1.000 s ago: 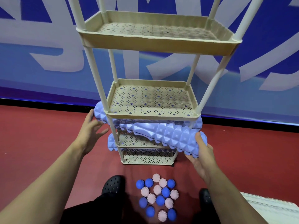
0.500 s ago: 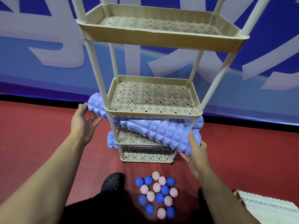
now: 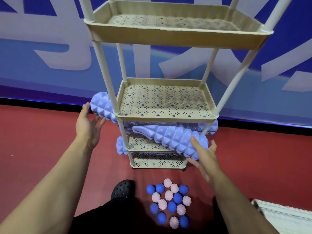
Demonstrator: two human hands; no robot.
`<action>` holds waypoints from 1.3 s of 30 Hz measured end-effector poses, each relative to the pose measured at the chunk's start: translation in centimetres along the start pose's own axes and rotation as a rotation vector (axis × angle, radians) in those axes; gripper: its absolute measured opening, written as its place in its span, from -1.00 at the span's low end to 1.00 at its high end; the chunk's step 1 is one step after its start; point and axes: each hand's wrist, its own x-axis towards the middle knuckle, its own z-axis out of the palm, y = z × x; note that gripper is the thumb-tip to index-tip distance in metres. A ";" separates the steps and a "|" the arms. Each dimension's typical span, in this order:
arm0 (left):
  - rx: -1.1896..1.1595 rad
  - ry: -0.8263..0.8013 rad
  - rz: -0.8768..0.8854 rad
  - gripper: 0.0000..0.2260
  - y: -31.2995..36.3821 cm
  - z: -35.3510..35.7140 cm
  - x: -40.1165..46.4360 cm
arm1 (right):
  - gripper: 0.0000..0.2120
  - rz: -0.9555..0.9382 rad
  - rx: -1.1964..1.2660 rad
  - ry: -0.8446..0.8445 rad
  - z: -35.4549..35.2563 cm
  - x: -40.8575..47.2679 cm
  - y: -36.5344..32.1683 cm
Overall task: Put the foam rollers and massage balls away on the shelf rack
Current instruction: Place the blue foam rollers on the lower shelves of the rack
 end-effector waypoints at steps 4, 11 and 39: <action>0.023 0.023 0.019 -0.81 0.5 -0.8 0.7 | -0.08 -0.056 0.001 0.010 0.8 0.7 0.0; 0.050 0.031 0.066 -0.84 0.9 -1.2 0.3 | -0.14 -0.041 -0.015 -0.055 0.6 1.9 -1.6; 0.169 -0.112 0.050 -0.66 -0.5 -3.2 0.4 | -0.12 -0.235 -0.091 -0.147 -0.3 3.9 -4.9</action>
